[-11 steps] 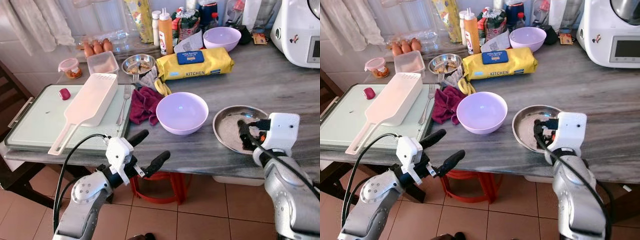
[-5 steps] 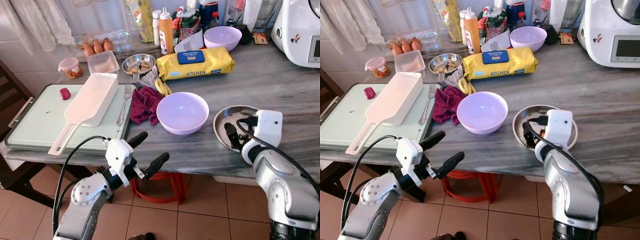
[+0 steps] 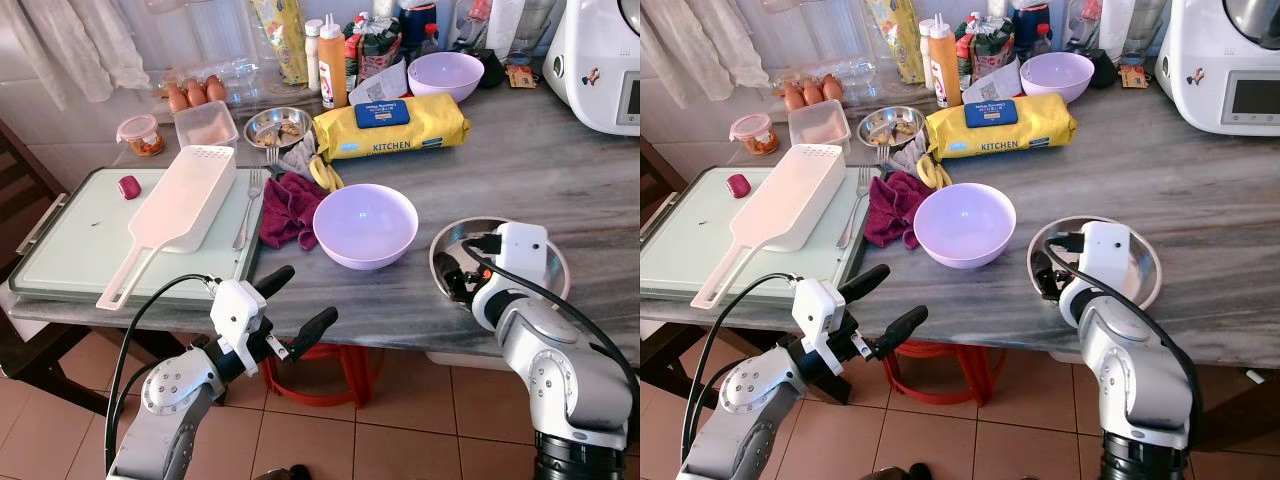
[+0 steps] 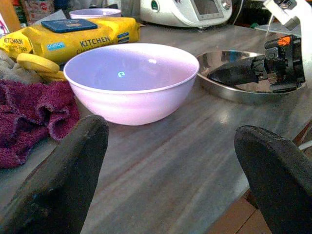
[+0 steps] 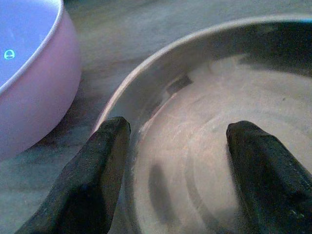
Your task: Setting the table
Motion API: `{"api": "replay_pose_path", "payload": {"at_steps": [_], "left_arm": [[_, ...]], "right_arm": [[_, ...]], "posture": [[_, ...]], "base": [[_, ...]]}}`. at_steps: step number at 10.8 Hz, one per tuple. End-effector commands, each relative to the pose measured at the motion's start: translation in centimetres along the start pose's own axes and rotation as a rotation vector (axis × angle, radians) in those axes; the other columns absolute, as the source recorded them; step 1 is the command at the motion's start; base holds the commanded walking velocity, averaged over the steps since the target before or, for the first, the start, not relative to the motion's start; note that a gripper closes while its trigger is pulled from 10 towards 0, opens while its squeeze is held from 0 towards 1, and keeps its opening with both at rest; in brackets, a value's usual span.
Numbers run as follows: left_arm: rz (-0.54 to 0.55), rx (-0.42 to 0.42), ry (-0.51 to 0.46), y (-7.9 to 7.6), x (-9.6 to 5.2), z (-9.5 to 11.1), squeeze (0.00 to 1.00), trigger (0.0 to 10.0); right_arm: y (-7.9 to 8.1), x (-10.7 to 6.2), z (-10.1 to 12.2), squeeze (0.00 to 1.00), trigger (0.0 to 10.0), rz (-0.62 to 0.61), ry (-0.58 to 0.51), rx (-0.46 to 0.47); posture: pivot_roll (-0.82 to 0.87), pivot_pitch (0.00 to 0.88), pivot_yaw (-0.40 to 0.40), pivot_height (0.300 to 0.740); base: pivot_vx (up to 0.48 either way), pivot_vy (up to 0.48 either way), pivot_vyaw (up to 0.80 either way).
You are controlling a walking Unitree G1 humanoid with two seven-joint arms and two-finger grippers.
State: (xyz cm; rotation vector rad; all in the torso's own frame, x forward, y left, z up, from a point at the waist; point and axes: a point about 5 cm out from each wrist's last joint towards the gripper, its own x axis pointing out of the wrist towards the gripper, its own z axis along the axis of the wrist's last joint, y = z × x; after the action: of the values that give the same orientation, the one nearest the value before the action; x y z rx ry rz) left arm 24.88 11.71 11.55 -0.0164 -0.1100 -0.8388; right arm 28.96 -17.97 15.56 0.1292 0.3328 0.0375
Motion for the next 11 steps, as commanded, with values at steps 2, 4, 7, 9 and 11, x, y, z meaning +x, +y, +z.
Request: {"api": "replay_pose_path", "payload": {"at_steps": [2,4,7,9,11], "left_arm": [[0.012,0.007,0.028,0.2,-0.5,-0.6,0.0,10.0],[0.012,0.007,0.03,0.2,-0.5,-0.6,0.0,10.0],[0.017,0.012,0.031,0.2,-0.6,-0.5,0.0,10.0],[0.031,0.015,0.022,0.3,-0.6,-0.2,0.0,10.0],[0.039,0.011,0.001,0.5,-0.6,0.4,0.0,10.0]], "right_arm": [[1.1,0.3,0.0,0.0,10.0,0.047,0.017,0.018],[1.3,0.4,0.4,0.0,10.0,0.059,-0.015,0.026],[1.7,0.3,0.8,0.0,10.0,0.079,-0.056,0.002],[1.5,-0.4,1.5,0.0,10.0,0.063,-0.148,-0.045],[1.5,-1.3,2.2,0.0,10.0,0.059,-0.239,-0.051]], "posture": [[-0.1,0.145,0.121,0.74],[-0.1,0.146,0.123,0.74],[-0.1,0.149,0.125,0.74],[-0.1,0.147,0.126,0.74],[-0.1,0.135,0.128,0.74]], "base": [[0.0,0.0,0.0],[0.0,0.0,0.0],[0.0,0.0,0.0],[0.0,0.0,0.0],[0.0,0.0,0.0]]}}
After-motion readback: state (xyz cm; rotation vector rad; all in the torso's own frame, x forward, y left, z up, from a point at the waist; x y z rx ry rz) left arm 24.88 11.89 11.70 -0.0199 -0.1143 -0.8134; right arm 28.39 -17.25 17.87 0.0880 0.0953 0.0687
